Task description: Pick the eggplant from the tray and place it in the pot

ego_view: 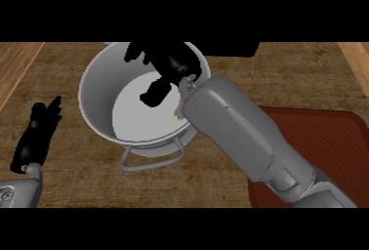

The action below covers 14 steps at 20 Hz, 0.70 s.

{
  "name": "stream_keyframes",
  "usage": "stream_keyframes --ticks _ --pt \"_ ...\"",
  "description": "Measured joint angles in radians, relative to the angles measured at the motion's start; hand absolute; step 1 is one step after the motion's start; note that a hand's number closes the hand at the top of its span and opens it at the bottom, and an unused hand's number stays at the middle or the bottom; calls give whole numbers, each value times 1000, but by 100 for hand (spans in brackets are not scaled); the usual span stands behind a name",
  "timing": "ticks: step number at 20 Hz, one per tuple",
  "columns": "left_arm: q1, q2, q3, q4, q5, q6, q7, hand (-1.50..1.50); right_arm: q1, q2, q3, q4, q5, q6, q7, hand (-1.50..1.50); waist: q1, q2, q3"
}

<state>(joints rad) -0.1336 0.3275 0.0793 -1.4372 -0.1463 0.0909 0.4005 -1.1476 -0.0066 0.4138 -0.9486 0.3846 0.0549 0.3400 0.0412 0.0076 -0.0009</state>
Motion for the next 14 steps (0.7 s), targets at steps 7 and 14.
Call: stream_keyframes --ticks 7,14 --pt "-5 -5 2 23 -5 -5 -27 0 9 5 -55 58 -218 -174 -107 -150 8 3 0" --pt "1 3 21 18 -1 -10 -22 0 21 -4 -193 120 -327 -316 -241 -150 -9 0 1"
